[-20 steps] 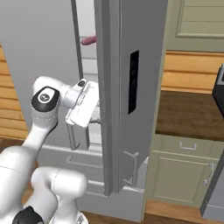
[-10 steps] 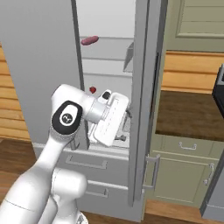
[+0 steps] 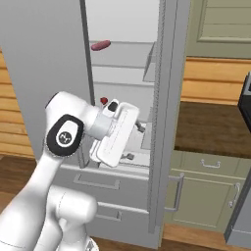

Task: Take the strawberry from the fridge and place it on top of the pancake, located on the dining counter.

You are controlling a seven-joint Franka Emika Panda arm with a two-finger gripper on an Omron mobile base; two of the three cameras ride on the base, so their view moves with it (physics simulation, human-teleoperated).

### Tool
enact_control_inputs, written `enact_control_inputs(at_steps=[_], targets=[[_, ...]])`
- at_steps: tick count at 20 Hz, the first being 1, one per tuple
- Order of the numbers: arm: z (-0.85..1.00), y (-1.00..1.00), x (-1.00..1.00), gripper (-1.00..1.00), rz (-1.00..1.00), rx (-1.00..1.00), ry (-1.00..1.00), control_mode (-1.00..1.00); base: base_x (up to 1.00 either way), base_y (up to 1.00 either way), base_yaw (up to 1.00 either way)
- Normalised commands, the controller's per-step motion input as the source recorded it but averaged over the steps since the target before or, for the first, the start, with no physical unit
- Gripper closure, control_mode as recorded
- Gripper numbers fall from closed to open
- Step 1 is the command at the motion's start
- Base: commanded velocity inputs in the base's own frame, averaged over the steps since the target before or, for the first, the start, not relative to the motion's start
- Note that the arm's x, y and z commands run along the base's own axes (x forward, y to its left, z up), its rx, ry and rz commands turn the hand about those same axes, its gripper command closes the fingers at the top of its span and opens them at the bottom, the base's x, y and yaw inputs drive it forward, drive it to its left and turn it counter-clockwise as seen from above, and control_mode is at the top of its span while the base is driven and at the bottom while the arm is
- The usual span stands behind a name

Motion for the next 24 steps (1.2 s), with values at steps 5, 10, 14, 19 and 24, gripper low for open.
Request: enact_control_inputs(at_steps=[5, 10, 14, 19, 24], targets=[[0.19, 1.00, -0.08, -1.00, -0.09, 0.39, -0.58, -1.00, 0.00, 0.00, 0.00], [-0.02, 0.84, 0.43, -1.00, -0.20, 0.69, -0.58, -1.00, 0.00, 0.00, 0.00], [-0.07, 0.89, 0.54, -1.00, -0.22, 0.59, -0.57, -1.00, 0.00, 0.00, 0.00], [-0.45, 0.75, 0.80, -1.00, -0.33, 0.52, -0.44, -1.00, 0.00, 0.00, 0.00], [-0.44, 0.58, 0.62, -1.00, -0.32, 0.71, -0.28, -1.00, 0.00, 0.00, 0.00]])
